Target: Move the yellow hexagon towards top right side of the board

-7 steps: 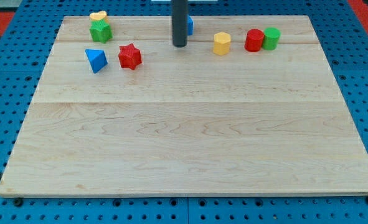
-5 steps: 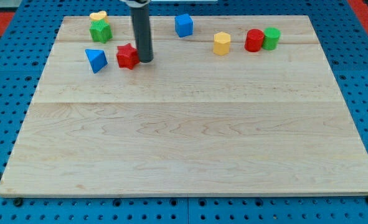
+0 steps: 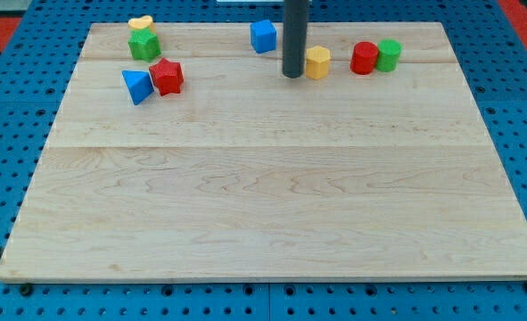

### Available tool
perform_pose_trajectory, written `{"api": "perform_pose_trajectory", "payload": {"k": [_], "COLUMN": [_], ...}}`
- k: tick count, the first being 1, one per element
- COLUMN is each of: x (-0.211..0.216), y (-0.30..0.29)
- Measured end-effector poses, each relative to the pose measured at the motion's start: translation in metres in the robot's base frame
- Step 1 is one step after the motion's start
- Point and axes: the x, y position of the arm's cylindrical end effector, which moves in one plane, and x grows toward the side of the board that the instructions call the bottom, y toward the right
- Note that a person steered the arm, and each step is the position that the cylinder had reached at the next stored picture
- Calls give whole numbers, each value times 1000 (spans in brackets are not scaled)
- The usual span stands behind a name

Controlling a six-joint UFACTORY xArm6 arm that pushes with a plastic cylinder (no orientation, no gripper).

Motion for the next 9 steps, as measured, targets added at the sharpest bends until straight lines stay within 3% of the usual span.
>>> {"api": "perform_pose_trajectory", "payload": {"k": [1, 2, 5, 8, 9], "x": [10, -29, -49, -73, -73], "y": [7, 22, 24, 112, 112]}}
